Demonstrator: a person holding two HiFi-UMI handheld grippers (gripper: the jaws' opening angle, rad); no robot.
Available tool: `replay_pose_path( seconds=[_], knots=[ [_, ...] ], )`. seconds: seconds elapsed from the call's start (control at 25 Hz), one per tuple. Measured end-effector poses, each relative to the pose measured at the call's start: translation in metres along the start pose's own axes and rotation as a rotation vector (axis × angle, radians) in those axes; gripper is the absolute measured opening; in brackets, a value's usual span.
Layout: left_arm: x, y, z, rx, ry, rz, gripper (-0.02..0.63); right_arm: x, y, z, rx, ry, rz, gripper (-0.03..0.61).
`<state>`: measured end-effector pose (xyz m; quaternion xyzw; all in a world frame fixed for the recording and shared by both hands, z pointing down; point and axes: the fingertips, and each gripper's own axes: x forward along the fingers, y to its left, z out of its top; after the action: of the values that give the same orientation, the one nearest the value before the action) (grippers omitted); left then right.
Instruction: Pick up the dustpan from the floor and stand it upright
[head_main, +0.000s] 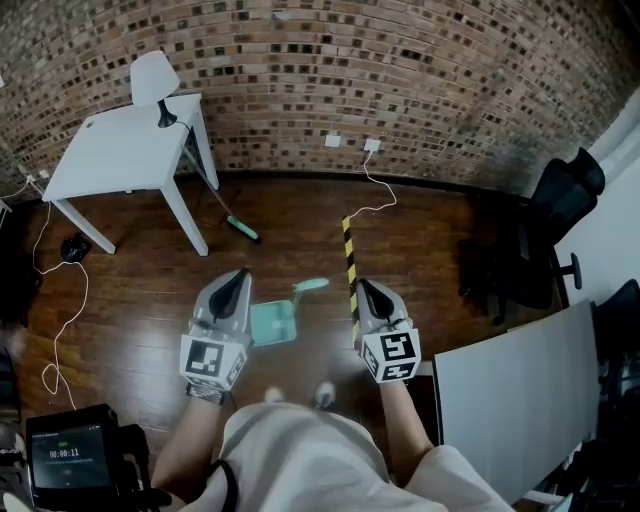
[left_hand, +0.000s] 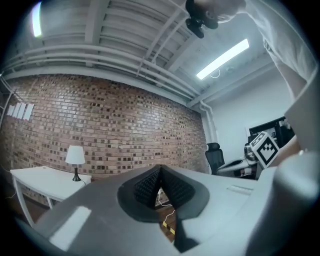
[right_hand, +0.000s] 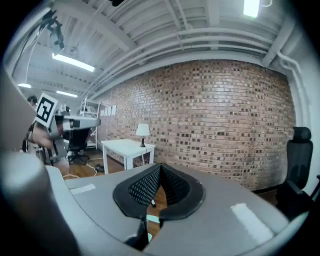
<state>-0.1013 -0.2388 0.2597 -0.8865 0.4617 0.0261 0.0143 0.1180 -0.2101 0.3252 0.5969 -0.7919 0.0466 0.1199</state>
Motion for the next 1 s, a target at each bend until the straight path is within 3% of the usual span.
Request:
replay_pose_path(
  seconds=[0.2, 0.44, 0.72, 0.84, 1.0],
  knots=[
    [0.000, -0.024, 0.020, 0.005, -0.028, 0.028, 0.002, -0.037, -0.013, 0.051, 0.094, -0.170, 0.049, 0.013],
    [0.004, -0.043, 0.037, 0.044, -0.068, 0.030, 0.002, -0.056, -0.029, 0.077, 0.088, -0.263, 0.020, 0.012],
    [-0.010, -0.044, 0.032, 0.012, -0.069, 0.040, 0.002, -0.067, -0.029, 0.073, 0.105, -0.268, -0.018, 0.011],
    [-0.015, -0.038, 0.038, 0.003, -0.068, 0.031, 0.002, -0.063, -0.014, 0.072, 0.127, -0.228, 0.031, 0.011],
    [-0.033, -0.030, 0.029, -0.029, -0.047, 0.009, 0.002, -0.071, 0.014, 0.068, 0.034, -0.201, 0.062, 0.012]
  ],
)
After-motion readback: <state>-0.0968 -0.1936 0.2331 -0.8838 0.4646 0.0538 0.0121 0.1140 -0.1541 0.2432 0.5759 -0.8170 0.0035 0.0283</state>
